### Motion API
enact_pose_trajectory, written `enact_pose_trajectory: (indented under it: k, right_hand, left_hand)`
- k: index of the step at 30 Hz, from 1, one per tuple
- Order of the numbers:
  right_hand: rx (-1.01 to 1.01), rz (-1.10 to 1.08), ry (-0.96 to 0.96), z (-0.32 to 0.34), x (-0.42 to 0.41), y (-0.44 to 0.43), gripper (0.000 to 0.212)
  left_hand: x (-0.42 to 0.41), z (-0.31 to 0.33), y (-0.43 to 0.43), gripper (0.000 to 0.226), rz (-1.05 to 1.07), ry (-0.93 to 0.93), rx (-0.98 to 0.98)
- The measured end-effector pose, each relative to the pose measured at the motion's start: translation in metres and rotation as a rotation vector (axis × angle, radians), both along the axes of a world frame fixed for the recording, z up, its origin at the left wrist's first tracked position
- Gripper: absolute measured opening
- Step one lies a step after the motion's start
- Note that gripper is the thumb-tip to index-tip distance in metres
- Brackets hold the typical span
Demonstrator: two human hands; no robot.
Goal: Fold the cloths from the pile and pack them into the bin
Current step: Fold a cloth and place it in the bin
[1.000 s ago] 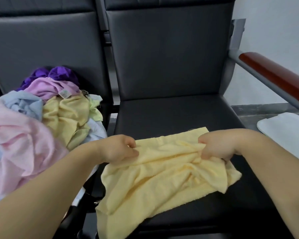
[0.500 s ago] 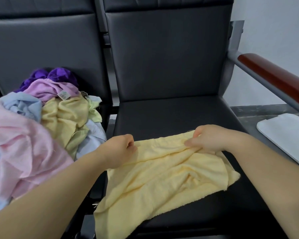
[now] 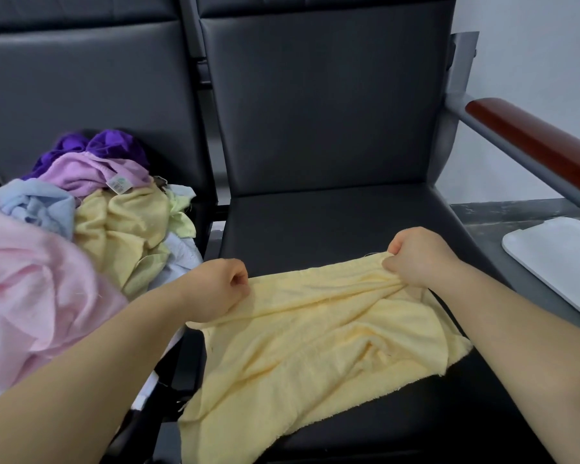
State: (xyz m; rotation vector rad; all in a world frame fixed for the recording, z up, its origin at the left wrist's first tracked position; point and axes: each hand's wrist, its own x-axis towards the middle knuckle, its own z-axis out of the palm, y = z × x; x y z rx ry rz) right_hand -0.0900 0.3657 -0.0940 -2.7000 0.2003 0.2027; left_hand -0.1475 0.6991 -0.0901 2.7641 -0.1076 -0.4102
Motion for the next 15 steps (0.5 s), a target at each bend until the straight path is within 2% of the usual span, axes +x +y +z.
enact_pose_trajectory:
  k: [3, 9, 15]
  right_hand:
    - [-0.006, -0.03, -0.01, -0.002, 0.002, 0.0, 0.01]
    - [-0.032, -0.06, -0.022, -0.007, 0.006, -0.005, 0.015]
    - [-0.076, -0.062, -0.029, -0.013, 0.012, -0.007, 0.014]
  left_hand:
    - [0.003, -0.003, 0.0, 0.021, 0.022, -0.019, 0.02]
    - [0.008, -0.008, -0.002, 0.027, 0.014, -0.026, 0.054]
    - [0.011, -0.01, -0.001, 0.022, 0.013, 0.003, 0.074]
